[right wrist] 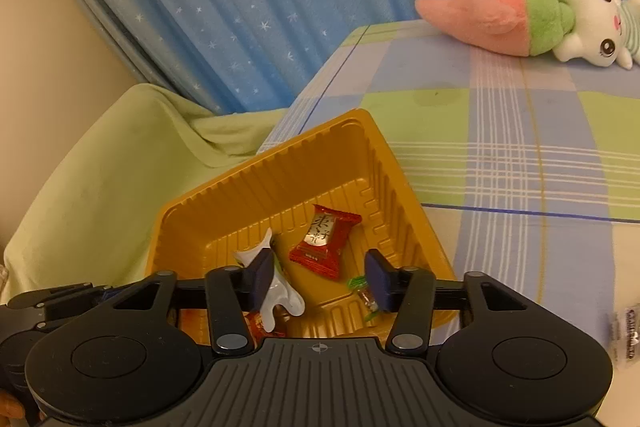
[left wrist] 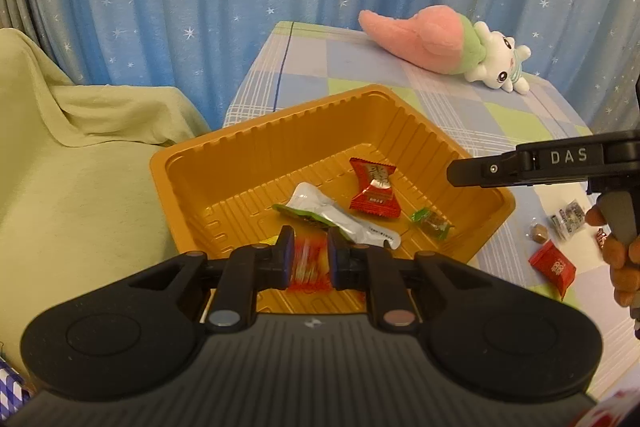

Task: Organize snacks
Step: 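Drop the red candy into the tray while the right tool drops the green-tagged packet in, then withdraw both open tools from the tray toward the remaining snacks, then grasp the large red candy packet with the left tool while the right tool grasps the clear brown candy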

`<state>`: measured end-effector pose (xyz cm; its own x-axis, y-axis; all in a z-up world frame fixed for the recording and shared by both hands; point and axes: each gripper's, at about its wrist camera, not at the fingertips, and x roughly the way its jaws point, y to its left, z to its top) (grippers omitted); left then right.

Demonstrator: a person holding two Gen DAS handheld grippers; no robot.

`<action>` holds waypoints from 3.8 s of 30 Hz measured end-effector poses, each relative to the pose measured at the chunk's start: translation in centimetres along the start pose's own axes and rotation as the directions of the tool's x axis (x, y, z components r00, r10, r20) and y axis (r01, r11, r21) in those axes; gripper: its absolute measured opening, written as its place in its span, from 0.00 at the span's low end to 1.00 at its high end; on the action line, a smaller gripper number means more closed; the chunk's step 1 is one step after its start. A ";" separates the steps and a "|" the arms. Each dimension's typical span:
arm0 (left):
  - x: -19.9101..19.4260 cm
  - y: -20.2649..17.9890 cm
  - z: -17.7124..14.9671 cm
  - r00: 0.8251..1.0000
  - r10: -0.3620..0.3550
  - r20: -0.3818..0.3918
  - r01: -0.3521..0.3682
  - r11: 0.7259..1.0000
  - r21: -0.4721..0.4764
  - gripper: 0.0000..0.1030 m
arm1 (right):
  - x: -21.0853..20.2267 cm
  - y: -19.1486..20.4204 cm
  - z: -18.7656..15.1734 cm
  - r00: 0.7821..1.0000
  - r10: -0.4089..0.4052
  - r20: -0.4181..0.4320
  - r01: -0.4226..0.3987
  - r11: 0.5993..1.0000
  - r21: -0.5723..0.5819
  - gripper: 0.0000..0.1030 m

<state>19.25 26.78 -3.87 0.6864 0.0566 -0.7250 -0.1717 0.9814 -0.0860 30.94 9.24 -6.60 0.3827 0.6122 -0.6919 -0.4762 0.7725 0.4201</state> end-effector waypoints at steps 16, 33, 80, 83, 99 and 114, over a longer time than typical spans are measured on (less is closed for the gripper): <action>-1.6 -0.5 -1.6 0.999 0.003 -0.041 -0.004 0.999 -0.033 0.33 | -3.5 -0.1 -2.0 0.996 -0.054 0.071 0.055 0.998 -0.007 0.72; -3.0 -7.9 -3.8 0.990 -0.121 -0.066 0.125 0.990 0.058 0.33 | -11.0 -3.2 -7.1 0.992 -0.099 0.079 0.094 0.993 0.067 0.73; 4.5 -24.6 -3.3 0.971 -0.186 -0.150 0.195 0.980 0.045 0.61 | -23.9 -18.0 -14.2 0.941 -0.331 0.078 0.297 0.912 0.283 0.73; 5.7 -25.2 -3.2 0.971 -0.185 -0.152 0.194 0.980 0.048 0.59 | -23.5 -18.3 -14.0 0.944 -0.319 0.081 0.284 0.914 0.291 0.73; 9.7 -25.8 -4.2 0.970 -0.136 -0.202 0.157 0.983 0.095 0.26 | -22.4 -19.9 -14.2 0.941 -0.339 0.014 0.319 0.898 0.304 0.73; 6.0 -20.3 -5.3 0.990 -0.001 -0.144 0.015 0.995 0.102 0.23 | -17.2 -16.7 -9.7 0.968 -0.236 0.081 0.236 0.972 0.010 0.73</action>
<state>23.15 6.21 -10.12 0.5779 0.0290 -0.8156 -0.0883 0.9957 -0.0272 24.61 -15.84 -7.45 0.5467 0.4242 -0.7219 -0.3646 0.8968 0.2508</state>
